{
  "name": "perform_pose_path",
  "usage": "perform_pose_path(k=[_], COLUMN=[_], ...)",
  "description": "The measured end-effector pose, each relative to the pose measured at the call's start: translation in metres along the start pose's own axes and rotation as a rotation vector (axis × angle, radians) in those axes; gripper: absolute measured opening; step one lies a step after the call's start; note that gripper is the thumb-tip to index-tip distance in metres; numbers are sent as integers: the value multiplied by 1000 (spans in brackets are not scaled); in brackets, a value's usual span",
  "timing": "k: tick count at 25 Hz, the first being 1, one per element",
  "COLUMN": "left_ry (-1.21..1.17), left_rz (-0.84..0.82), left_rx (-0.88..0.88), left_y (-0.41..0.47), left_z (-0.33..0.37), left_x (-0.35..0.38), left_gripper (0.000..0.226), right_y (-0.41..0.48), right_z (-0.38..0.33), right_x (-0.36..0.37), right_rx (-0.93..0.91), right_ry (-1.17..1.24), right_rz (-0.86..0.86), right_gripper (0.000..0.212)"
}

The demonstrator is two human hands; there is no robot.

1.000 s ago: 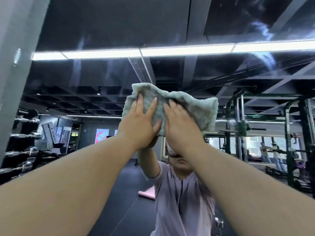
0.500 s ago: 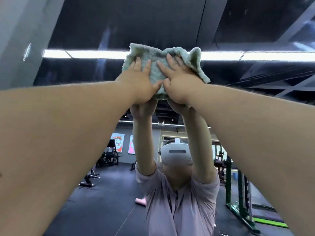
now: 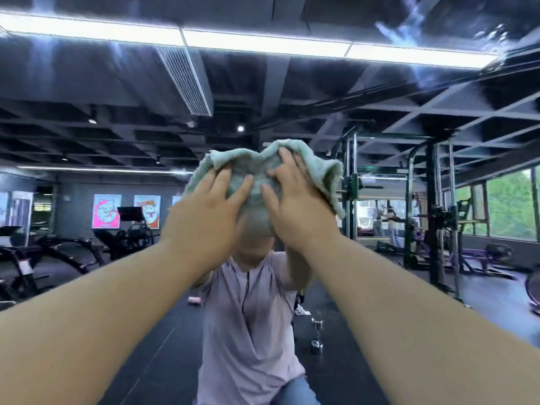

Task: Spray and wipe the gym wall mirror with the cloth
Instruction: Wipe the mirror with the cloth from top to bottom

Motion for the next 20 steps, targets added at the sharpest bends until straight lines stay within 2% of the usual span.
perform_pose_path(k=[3,5,9,12,14,16,18,20], left_ry=[-66,-21,68,105,59,-40,-114,-103], left_rz=[36,79,5,-1,25,119,255,293], left_rx=[61,103,139,130,120,119,109,84], left_y=[42,77,151,180,177,160,128,85], left_z=[48,77,121,143,142,137,133,128], left_x=[-2,-1,5,7,8,1,-9,-8], left_gripper=[51,52,55,57,53,45,39,34], right_y=[19,37,66,76,76,63,29,-16], right_z=[55,92,151,168,165,161,150,127], right_x=[-49,-74,-119,-131,-129,-122,-102,-70], right_rx=[43,90,142,127,111,108,58,-19], right_ry=[-250,-391,-494,-503,-495,-493,-476,-423], right_rz=[89,70,78,122,129,114,77,12], right_gripper=[49,57,59,58,57,56,56,59])
Point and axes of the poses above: each hand's wrist, its own y-axis towards the middle knuckle, its own x-axis out of the palm, z = x × y, the point moved 9 cm from there along y, towards the middle knuckle, and after that the axes turned 7 degrees about z, right-handed, at the moved point
